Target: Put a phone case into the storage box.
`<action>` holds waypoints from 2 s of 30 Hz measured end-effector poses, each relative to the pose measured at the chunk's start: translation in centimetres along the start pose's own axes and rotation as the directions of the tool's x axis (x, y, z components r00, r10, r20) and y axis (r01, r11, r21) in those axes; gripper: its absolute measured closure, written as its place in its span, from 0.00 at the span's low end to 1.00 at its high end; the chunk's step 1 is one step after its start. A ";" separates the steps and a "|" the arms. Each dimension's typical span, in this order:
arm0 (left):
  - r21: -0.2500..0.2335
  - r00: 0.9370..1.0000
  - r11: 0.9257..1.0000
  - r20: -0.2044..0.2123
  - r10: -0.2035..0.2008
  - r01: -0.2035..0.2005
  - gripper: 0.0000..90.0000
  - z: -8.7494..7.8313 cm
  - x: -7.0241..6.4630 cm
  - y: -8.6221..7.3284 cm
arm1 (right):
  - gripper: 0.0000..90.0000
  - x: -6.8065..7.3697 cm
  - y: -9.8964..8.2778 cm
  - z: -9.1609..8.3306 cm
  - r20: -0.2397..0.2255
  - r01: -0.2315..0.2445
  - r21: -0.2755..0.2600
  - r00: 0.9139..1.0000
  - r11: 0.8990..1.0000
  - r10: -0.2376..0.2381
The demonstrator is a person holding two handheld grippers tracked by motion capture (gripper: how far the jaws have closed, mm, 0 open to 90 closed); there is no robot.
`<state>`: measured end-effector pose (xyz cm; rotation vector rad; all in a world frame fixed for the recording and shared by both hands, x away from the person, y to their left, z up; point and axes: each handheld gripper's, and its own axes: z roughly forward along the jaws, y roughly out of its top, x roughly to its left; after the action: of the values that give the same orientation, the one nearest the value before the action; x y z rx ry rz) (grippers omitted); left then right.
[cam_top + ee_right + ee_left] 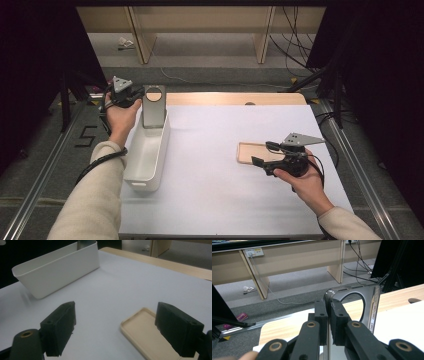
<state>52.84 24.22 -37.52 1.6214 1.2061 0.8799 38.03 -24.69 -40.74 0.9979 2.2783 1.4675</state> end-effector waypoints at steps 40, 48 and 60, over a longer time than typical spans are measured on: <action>0.038 1.000 0.999 -0.024 -0.008 0.008 0.93 1.0 0.4 -1.4 | 0.19 -0.1 0.0 0.0 -0.002 0.001 -0.002 1.000 1.000 -0.001; 0.048 1.000 0.999 -0.028 -0.002 0.003 0.93 1.2 0.5 -1.6 | 0.19 -0.1 0.0 0.0 -0.002 0.001 0.000 1.000 1.000 -0.001; 0.065 0.999 0.998 -0.038 0.011 -0.009 0.93 1.4 0.5 -1.9 | 0.20 -0.1 0.0 0.0 -0.002 0.001 0.003 1.000 1.000 -0.001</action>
<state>53.66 24.62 -39.81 1.6701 1.2658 0.8901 38.08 -24.71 -40.77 0.9959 2.2831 1.4658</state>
